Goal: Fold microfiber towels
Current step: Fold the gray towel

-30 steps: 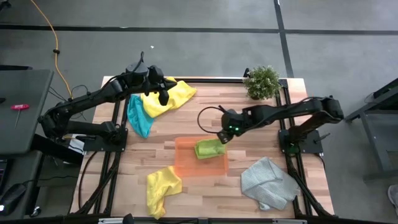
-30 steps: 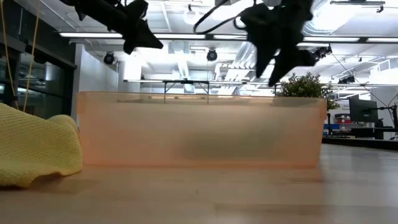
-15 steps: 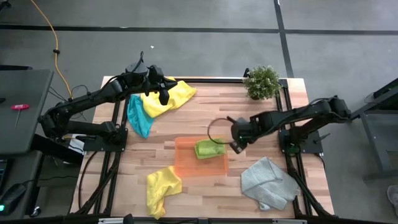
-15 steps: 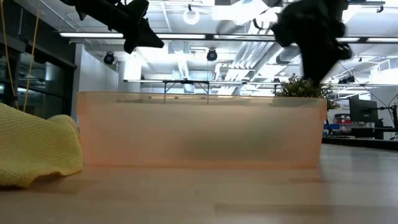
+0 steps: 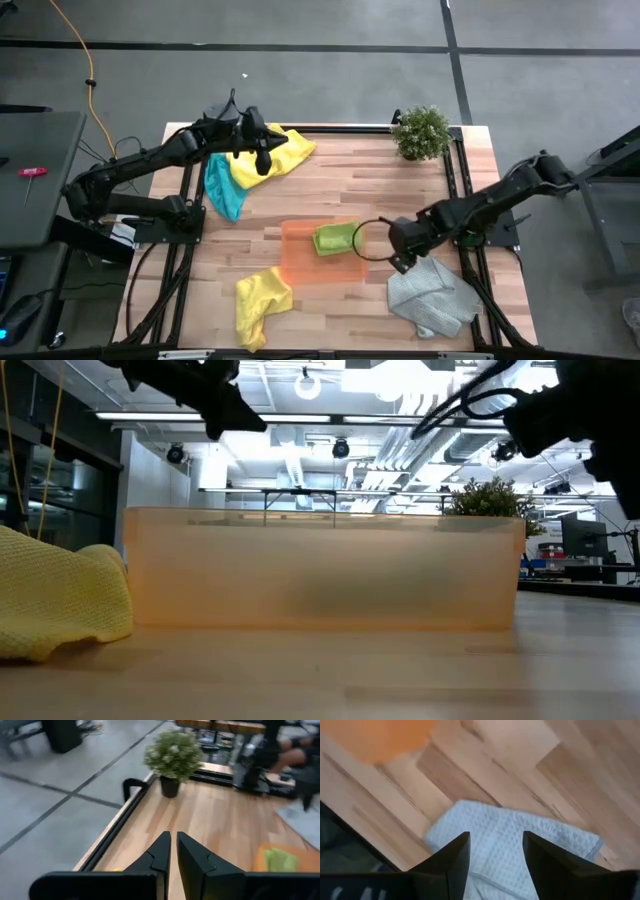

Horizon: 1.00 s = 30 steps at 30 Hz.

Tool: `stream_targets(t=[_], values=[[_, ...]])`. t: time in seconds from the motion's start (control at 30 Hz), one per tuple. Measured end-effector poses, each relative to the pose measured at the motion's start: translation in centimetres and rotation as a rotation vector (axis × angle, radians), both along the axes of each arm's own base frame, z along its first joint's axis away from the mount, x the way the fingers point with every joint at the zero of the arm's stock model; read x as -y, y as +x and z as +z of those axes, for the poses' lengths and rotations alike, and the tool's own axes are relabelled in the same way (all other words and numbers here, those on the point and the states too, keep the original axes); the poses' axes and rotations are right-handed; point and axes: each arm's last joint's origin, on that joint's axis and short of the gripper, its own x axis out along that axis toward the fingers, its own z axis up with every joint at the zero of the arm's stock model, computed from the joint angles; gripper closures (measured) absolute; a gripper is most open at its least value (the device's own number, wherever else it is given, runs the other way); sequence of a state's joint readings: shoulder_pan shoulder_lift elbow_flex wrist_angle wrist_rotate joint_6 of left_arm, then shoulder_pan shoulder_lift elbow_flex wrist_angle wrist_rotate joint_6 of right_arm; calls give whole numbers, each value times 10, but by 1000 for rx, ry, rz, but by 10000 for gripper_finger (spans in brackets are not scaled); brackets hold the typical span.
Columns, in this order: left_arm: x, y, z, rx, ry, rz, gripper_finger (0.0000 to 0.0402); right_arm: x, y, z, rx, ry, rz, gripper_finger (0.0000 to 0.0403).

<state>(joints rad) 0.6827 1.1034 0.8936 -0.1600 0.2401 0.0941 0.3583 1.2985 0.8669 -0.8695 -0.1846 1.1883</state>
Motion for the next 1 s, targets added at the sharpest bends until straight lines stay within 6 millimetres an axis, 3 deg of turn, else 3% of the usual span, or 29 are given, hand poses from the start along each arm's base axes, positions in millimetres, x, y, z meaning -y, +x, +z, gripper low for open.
stream_targets(t=[0.2, 0.4, 0.53, 0.67, 1.0], values=[[7, 15, -7, 68, -36, -163, 399, -16, -6, -11, -112, 20, 95, 229], [16, 32, -33, 222, -155, -238, 401, -36, -28, -11, -245, 23, 129, 229], [21, 41, -45, 207, -190, -260, 401, -53, -42, -11, -309, 47, 134, 229], [23, 49, -54, 182, -212, -277, 401, -66, -56, -26, -360, 101, 120, 229], [23, 52, -56, 187, -215, -276, 401, -66, -69, -52, -373, 102, 110, 229]])
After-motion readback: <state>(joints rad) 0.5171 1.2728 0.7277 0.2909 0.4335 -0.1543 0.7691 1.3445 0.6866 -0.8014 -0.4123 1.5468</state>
